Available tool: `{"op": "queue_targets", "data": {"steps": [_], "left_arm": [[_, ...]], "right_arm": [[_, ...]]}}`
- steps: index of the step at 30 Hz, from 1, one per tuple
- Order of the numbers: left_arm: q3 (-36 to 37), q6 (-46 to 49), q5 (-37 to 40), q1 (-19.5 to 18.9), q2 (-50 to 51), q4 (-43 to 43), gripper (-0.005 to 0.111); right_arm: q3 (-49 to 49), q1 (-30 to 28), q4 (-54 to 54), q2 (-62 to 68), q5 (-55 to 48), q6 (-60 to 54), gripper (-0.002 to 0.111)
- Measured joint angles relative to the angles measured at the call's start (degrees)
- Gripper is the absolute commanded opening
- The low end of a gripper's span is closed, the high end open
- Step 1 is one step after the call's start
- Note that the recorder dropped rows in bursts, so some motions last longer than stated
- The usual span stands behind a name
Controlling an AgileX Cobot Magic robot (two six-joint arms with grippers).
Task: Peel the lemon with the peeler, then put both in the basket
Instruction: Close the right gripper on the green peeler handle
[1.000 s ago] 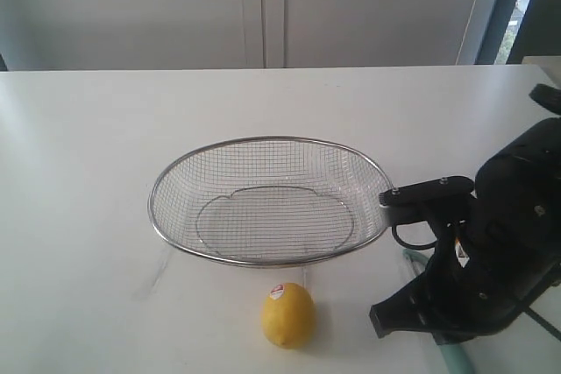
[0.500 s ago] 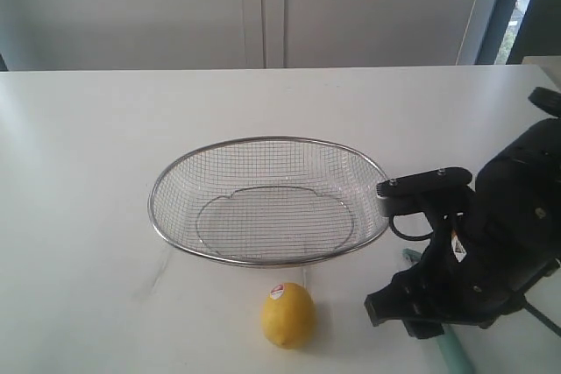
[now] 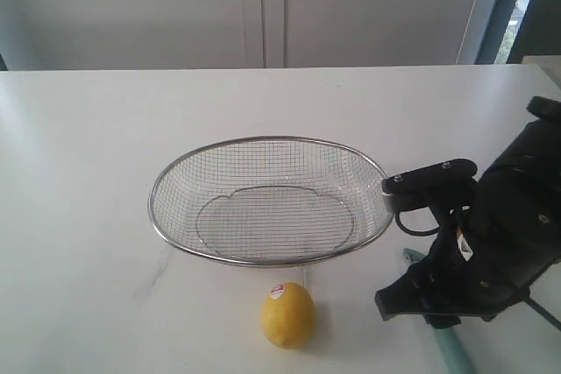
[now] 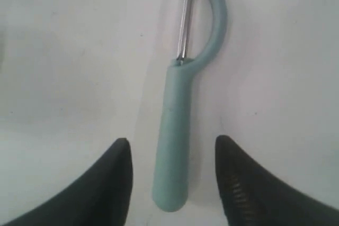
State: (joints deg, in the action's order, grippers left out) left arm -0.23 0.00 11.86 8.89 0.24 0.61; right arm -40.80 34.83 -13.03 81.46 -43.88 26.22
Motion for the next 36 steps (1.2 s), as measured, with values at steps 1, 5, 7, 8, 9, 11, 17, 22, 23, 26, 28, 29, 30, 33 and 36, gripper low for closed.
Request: {"op": "queue_targets", "data": {"steps": [1,5,7,8,9,11,17,22,23,26,28,29,30,33,36], "left_arm": [[0.00,0.00,0.00,0.00,0.00,0.00,0.000],[0.00,0.00,0.00,0.00,0.00,0.00,0.000],[0.00,0.00,0.00,0.00,0.00,0.00,0.000],[0.00,0.00,0.00,0.00,0.00,0.00,0.000],[0.00,0.00,0.00,0.00,0.00,0.00,0.000],[0.00,0.00,0.00,0.00,0.00,0.00,0.000],[0.00,0.00,0.00,0.00,0.00,0.00,0.000],[0.00,0.00,0.00,0.00,0.00,0.00,0.000],[0.00,0.00,0.00,0.00,0.00,0.00,0.000],[0.00,0.00,0.00,0.00,0.00,0.00,0.000],[0.00,0.00,0.00,0.00,0.00,0.00,0.000],[0.00,0.00,0.00,0.00,0.00,0.00,0.000],[0.00,0.00,0.00,0.00,0.00,0.00,0.000],[0.00,0.00,0.00,0.00,0.00,0.00,0.000],[0.00,0.00,0.00,0.00,0.00,0.00,0.000]], "right_arm": [[0.00,0.00,0.39,0.00,-0.41,0.70,0.044],[0.00,0.00,1.14,0.00,-4.74,1.84,0.042],[0.00,0.00,1.14,0.00,-6.03,1.95,0.042],[0.00,0.00,1.14,0.00,-6.31,1.95,0.042],[0.00,0.00,1.24,0.00,-6.29,1.64,0.042],[0.00,-0.27,1.35,0.00,-5.90,0.74,0.042],[-0.68,-4.08,2.00,0.10,-4.75,-2.84,0.042],[-2.46,-6.61,8.80,0.10,-3.53,-10.13,0.042],[-2.56,-6.78,10.69,0.10,-2.83,-11.58,0.042],[-2.68,-6.86,13.95,0.10,-1.15,-13.63,0.042],[-2.68,-6.86,14.39,0.10,-0.92,-14.03,0.042],[-2.68,-6.86,14.43,0.10,-0.92,-14.11,0.042],[-2.68,-6.86,14.43,0.10,-0.92,-14.25,0.042],[-2.20,-6.86,14.43,0.10,-0.73,-14.25,0.042],[-0.62,-6.86,14.43,0.10,0.26,-14.25,0.042]]}}
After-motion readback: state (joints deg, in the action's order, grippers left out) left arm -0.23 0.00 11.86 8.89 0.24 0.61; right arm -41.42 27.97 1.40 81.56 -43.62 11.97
